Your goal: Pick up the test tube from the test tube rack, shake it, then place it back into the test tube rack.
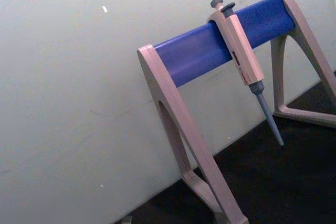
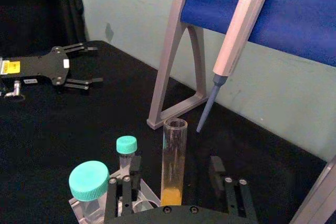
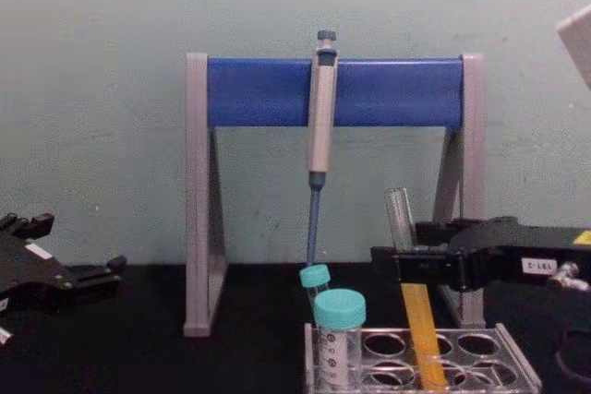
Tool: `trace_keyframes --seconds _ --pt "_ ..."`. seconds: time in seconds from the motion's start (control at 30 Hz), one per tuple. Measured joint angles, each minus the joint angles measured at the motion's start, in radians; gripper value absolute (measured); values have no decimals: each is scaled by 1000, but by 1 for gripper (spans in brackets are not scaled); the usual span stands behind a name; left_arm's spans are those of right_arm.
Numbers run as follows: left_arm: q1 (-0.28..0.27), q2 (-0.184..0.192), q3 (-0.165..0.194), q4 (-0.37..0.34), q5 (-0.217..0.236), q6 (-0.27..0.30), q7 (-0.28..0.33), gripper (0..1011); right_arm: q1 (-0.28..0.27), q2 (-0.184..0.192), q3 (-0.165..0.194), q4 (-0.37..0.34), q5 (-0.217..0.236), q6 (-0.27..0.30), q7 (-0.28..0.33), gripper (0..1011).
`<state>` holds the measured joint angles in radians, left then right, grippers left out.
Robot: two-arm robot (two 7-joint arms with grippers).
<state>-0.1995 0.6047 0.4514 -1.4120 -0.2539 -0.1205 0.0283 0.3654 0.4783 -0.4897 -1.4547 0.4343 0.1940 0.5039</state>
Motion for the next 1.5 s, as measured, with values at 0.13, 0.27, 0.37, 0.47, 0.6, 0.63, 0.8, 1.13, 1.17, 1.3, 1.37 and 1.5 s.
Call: trace_keyframes --seconds 0.13,0.27,0.37,0.47,0.6,0.63,0.8,1.13,1.17,1.3,1.37,1.5 --pt "0 0 0 0 0 0 0 1001 0 0 0 0 0 0 0 755" --pt "0 0 0 0 0 0 0 1001 0 0 0 0 0 0 -1 618" --pt "0 0 0 0 0 0 0 1001 0 0 0 0 0 0 -1 535" --pt "0 0 0 0 0 0 0 1001 0 0 0 0 0 0 -1 442" --pt "0 0 0 0 0 0 0 1001 0 0 0 0 0 0 -1 294" --pt "0 0 0 0 0 0 0 1001 0 0 0 0 0 0 -1 266" --pt "0 0 0 0 0 0 0 1001 0 0 0 -1 0 0 -1 221" --pt "0 0 0 0 0 0 0 1001 0 0 0 -1 0 0 -1 221" --pt "0 0 0 0 0 0 0 1001 0 0 0 -1 0 0 -1 221" --pt "0 0 0 0 0 0 0 1001 0 0 0 0 0 0 -1 221" --pt "0 0 0 0 0 0 0 1001 -2 3 1 -2 0 -11 5 221" --pt "0 0 0 0 0 0 0 1001 -13 11 13 -17 22 -38 28 222"
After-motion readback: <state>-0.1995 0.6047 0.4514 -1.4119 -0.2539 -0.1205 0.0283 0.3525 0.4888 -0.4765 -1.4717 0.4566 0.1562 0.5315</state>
